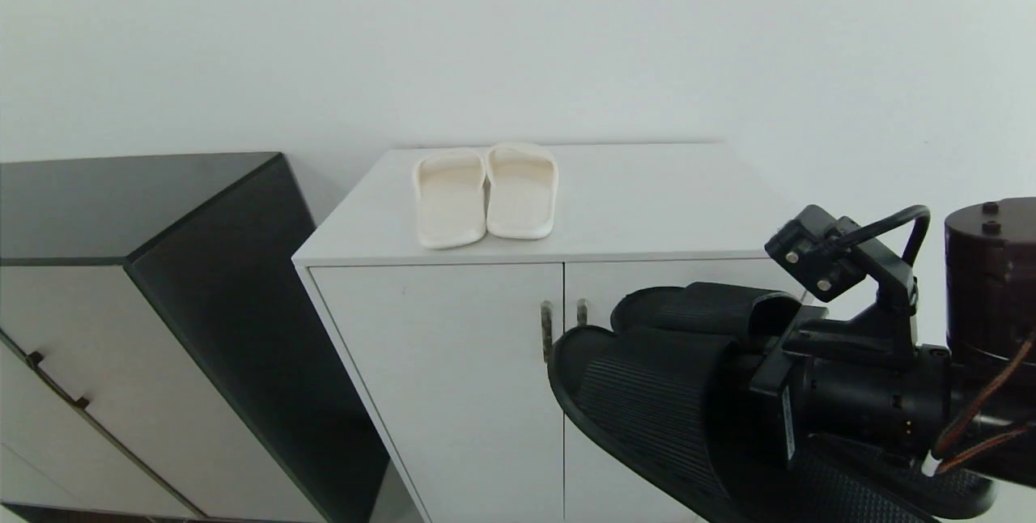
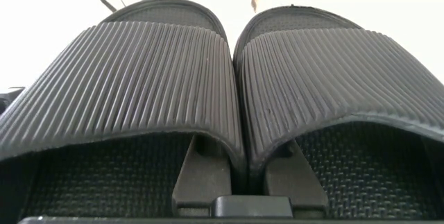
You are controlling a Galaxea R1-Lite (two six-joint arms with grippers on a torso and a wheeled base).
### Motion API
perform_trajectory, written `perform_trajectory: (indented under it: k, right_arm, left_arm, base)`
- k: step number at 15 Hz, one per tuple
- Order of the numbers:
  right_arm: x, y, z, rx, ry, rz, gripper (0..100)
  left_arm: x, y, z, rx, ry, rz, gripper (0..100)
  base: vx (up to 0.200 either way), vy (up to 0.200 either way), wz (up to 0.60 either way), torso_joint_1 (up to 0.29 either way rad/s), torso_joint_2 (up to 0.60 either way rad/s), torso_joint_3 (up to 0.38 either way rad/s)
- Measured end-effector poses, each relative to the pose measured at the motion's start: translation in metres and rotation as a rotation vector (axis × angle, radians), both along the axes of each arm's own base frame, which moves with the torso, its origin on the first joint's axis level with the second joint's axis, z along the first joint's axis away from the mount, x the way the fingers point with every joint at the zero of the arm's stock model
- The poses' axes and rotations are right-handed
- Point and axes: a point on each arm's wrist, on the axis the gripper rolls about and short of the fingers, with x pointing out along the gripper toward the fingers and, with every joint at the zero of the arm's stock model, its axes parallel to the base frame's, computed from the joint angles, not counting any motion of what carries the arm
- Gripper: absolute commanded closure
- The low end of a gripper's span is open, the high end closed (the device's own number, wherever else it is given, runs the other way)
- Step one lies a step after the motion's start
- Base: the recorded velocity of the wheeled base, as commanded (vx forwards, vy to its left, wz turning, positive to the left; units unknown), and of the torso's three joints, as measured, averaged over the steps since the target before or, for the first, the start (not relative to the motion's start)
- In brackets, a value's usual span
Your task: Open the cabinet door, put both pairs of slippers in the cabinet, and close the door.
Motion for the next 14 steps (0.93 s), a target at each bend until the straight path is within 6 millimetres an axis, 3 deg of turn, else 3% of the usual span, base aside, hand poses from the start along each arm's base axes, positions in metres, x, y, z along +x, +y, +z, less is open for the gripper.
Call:
perform_trajectory:
  k: [6,7,14]
  right_arm:
    - [0.0022,-0.0003,-0.0021,-0.005,0.005,-0.007,100]
    - [0.0023,-0.0002,-0.002,-0.005,0.004,-0.007,100]
    - [0.0011,-0.0006,-0.0057,-0.017,-0.003,-0.002,100]
  left_arm:
    - [-0.0014,-0.0002,-0.0004,0.005,-0.019,0.009,100]
    - [-0.0015,-0.0002,-0.0004,0.002,-0.02,0.01,0]
    - [-0.0016,-0.0002,-0.0005,0.0,-0.022,0.01,0]
  base:
    - [0.0,0.0,0.0,-0.176,0.5,0.315]
    - [0.0,0.0,0.0,-0.154,0.47,0.32]
    - [0.0,0.0,0.0,-0.113,0.46,0.344]
